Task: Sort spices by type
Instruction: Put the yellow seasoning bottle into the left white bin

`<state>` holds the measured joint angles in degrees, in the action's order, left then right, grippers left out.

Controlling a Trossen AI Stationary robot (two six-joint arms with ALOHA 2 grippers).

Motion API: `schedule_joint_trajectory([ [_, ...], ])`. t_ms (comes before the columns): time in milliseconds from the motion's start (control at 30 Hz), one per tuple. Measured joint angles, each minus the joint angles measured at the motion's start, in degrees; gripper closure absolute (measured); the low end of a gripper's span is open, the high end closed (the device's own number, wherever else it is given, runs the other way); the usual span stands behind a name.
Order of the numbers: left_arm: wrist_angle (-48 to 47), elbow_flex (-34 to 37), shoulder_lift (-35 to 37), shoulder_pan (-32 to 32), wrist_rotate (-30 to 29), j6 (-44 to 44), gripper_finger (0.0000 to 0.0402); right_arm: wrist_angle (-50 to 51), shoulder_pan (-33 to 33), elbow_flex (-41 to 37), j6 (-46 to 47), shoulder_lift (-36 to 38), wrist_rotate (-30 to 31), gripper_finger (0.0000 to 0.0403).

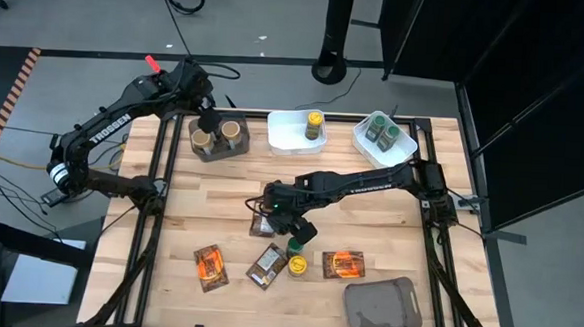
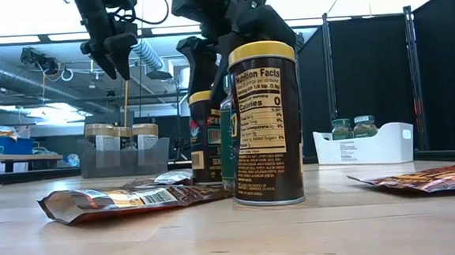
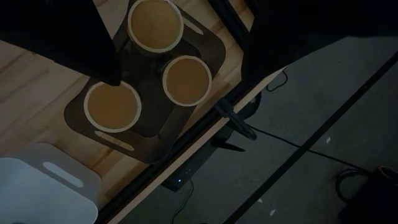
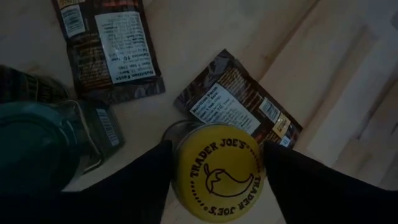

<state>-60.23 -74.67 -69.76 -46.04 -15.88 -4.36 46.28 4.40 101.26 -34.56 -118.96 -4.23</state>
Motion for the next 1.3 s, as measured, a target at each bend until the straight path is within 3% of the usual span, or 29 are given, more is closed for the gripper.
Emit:
schedule_joint_trajectory([
  [300, 0.0, 0.0, 0.0, 0.0, 0.0, -0.1, 0.0065, -0.1, 0.0, 0.2, 0.3, 0.2, 0.2, 0.0229],
  [467, 0.0, 0.0, 0.0, 0.0, 0.0, -0.1, 0.0065, -0.2, 0.0, 0.2, 0.5, 0.2, 0.2, 0.0239],
  [667, 0.0, 0.0, 0.0, 0.0, 0.0, -0.1, 0.0065, 0.8, 0.1, 0.2, 5.1, 0.2, -0.2, 0.0208],
  [1033, 0.0, 0.0, 0.0, 0.0, 0.0, -0.1, 0.0065, 6.1, 0.3, -0.1, 11.2, -0.2, -0.7, 0.0103],
  [1200, 0.0, 0.0, 0.0, 0.0, 0.0, -0.1, 0.0065, 7.1, 0.5, -0.1, 11.0, -0.2, 2.5, 0.0092],
  [1300, 0.0, 0.0, 0.0, 0.0, 0.0, -0.1, 0.0065, 9.1, -0.3, -0.1, 17.4, -0.2, 2.4, 0.0098],
])
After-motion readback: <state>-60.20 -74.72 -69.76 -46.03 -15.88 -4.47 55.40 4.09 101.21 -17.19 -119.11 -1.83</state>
